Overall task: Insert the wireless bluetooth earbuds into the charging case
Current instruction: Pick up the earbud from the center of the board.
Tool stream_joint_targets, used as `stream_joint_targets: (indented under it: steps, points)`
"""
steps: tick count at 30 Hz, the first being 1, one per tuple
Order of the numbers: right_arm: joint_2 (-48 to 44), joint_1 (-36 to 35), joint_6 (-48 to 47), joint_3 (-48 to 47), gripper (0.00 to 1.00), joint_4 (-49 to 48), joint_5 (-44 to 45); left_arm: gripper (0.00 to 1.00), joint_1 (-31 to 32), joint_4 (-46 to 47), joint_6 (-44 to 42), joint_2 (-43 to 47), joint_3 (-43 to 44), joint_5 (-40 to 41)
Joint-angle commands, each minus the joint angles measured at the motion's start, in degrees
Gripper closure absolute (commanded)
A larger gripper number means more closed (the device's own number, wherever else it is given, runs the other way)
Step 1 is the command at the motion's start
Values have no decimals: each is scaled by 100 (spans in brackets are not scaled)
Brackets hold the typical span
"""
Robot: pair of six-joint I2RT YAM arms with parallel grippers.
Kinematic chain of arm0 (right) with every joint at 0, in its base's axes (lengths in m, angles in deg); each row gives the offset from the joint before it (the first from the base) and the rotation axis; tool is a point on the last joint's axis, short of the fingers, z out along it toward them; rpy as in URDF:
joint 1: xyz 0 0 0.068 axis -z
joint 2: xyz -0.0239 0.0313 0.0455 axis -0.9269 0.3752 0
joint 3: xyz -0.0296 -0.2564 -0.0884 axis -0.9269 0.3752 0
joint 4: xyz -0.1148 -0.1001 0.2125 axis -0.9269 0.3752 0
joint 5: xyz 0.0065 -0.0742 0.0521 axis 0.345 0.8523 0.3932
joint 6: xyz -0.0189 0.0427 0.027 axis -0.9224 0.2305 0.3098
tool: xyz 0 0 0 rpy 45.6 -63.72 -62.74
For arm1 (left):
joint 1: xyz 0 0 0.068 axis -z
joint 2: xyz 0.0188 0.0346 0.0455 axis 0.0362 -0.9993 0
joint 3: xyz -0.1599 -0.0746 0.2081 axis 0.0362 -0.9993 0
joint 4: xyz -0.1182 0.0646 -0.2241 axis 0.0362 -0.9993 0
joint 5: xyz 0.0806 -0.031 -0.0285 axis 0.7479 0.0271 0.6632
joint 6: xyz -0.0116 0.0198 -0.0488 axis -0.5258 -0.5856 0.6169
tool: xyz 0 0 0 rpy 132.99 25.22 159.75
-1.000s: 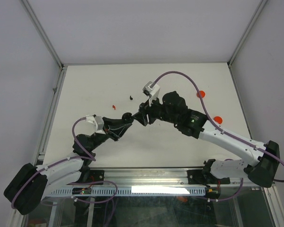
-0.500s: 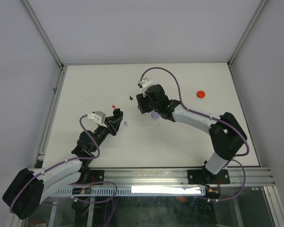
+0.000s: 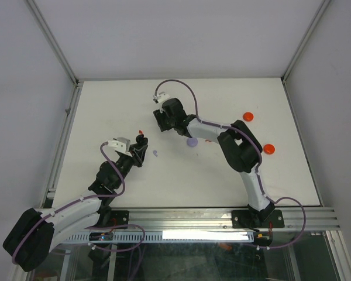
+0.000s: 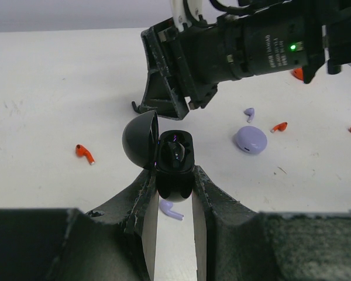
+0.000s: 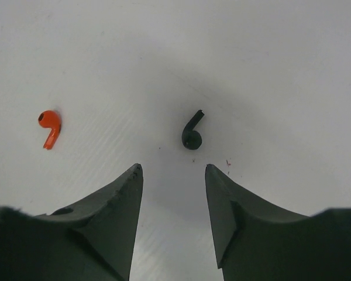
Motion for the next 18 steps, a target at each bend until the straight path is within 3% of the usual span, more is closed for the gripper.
stream_joint_targets:
  steps: [1, 18]
  points:
    - [386, 43, -39, -646, 51, -217, 1, 99, -25, 174, -156, 41, 83, 148]
    - [1411, 180, -34, -1733, 60, 363, 118, 99, -29, 119, -188, 158, 76, 14]
